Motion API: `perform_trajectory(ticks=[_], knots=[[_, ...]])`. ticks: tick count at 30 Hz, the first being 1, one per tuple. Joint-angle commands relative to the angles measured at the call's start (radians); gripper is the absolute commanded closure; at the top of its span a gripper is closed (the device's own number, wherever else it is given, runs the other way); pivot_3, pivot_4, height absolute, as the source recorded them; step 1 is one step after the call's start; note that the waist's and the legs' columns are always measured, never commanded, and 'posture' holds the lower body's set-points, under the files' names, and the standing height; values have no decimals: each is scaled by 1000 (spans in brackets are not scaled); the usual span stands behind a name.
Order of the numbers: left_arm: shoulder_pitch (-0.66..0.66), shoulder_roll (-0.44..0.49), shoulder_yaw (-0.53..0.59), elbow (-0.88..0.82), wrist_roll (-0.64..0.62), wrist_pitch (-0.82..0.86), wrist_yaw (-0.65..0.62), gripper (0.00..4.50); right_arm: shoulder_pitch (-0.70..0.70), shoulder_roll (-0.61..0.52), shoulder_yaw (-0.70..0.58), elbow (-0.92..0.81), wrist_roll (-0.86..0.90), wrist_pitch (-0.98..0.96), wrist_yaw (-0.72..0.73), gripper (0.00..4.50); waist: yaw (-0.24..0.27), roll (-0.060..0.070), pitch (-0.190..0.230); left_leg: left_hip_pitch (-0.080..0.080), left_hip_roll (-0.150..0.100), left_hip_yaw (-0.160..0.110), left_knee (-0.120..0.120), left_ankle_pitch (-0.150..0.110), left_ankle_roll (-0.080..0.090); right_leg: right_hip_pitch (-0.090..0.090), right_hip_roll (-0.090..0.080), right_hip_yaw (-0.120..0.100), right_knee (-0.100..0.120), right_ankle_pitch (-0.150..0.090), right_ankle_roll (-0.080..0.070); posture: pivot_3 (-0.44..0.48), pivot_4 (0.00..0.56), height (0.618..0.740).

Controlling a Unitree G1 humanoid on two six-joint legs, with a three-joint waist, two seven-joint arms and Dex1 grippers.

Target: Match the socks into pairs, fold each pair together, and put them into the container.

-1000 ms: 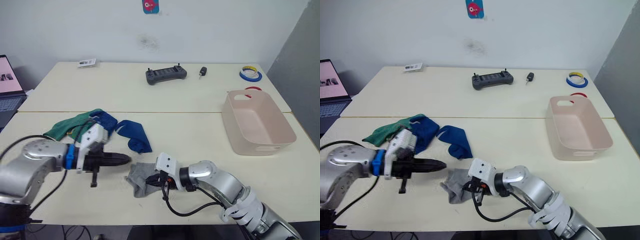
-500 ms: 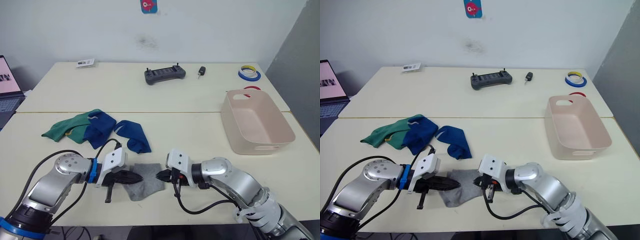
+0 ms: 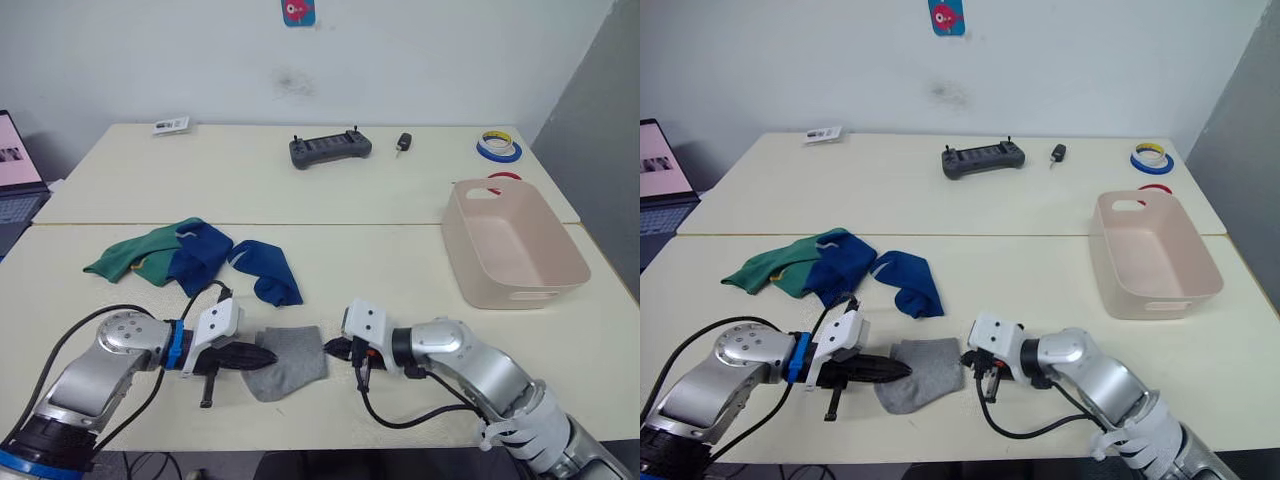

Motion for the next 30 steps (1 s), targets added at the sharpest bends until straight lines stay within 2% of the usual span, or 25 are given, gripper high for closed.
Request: perform_trajectory(ticks=[1, 8, 12, 19, 24, 27, 30], knots=[[-24, -4, 23, -43, -5, -4, 15, 4500, -49, 52, -35, -24, 32, 8, -4, 4453, 0, 0, 0, 0, 0, 0, 0, 0, 0, 0, 0, 0, 0, 0, 0, 0, 150, 740], [-55, -65, -54, 90, 124, -121, 46, 4500, -76, 171, 64, 141, -55, -67, -53, 4453, 0, 0, 0, 0, -1, 0, 0, 0, 0, -1, 0, 0, 1, 0, 0, 0, 150, 740], [-43, -76, -82, 179, 189, -200, 51, 4500, -33, 147, 96, 180, -91, -91, -47, 4453, 1, 0, 0, 0, -1, 1, 1, 0, 0, -1, 0, 0, 1, 0, 0, 0, 150, 740], [-32, -88, -83, 205, 189, -230, 60, 4500, 48, 53, 23, 136, -92, -142, -35, 4453, 1, 0, -1, 4, -1, 1, 0, 0, 0, 3, 0, 0, 1, 0, 0, 0, 150, 740], [-29, -90, -30, 132, 90, -149, 55, 4500, 108, 44, -69, 25, -4, -76, -23, 4453, 1, 0, -1, 4, -1, 0, 0, 0, 0, 4, 0, 0, 1, 0, 0, 0, 150, 740], [6, -34, 24, 54, 19, -76, 11, 4500, 138, 30, -118, -41, 29, -40, -29, 3837, 0, -1, 0, 2, 0, 0, 0, 0, 0, 3, 0, 0, 1, 0, 0, 0, 150, 740], [39, 16, 56, 13, -18, -19, -14, 4500, 171, 26, -155, -93, 68, 2, -38, 2819, -2, 0, 0, 2, 0, 0, 0, 0, 0, 1, 0, 1, 1, 0, 0, 0, 150, 740]])
